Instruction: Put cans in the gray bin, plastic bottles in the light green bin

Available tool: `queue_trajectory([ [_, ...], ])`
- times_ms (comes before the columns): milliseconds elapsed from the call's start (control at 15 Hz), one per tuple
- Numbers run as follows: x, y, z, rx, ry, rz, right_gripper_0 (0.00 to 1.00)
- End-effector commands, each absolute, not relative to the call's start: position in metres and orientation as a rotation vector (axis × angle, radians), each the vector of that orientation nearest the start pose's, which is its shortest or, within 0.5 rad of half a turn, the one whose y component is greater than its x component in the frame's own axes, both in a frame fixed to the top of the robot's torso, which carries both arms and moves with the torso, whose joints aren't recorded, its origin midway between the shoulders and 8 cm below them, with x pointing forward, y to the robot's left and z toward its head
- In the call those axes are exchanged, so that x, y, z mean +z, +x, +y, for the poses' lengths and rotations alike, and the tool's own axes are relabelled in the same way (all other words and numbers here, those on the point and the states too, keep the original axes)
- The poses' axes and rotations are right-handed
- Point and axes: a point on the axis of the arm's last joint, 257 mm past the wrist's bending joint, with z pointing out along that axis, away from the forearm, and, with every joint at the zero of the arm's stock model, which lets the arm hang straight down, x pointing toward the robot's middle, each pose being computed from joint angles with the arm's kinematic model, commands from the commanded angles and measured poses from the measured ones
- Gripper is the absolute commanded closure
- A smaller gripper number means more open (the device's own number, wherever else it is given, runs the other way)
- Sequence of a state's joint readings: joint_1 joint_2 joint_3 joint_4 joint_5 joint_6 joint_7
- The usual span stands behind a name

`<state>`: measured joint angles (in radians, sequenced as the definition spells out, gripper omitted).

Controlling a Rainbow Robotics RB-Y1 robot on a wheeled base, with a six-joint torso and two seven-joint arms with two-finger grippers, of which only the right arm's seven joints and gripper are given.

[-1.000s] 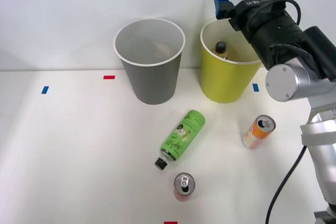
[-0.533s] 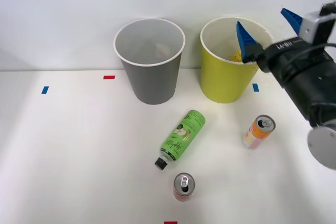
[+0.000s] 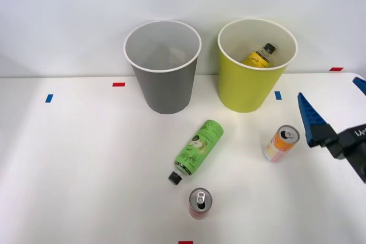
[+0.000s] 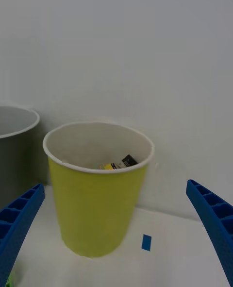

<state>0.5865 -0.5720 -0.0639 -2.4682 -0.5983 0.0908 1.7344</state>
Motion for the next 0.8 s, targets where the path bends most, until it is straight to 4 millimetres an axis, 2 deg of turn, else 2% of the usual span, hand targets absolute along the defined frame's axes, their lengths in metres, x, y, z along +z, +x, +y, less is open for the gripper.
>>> queue_trajectory([
  [67,-0.083,0.35,-0.279,0.04,-0.221,1.464,0.0],
  [400,-0.141,0.318,-0.299,0.021,-0.133,1.615,0.0],
  [800,-0.217,0.298,-0.315,-0.03,0.001,1.644,0.0],
])
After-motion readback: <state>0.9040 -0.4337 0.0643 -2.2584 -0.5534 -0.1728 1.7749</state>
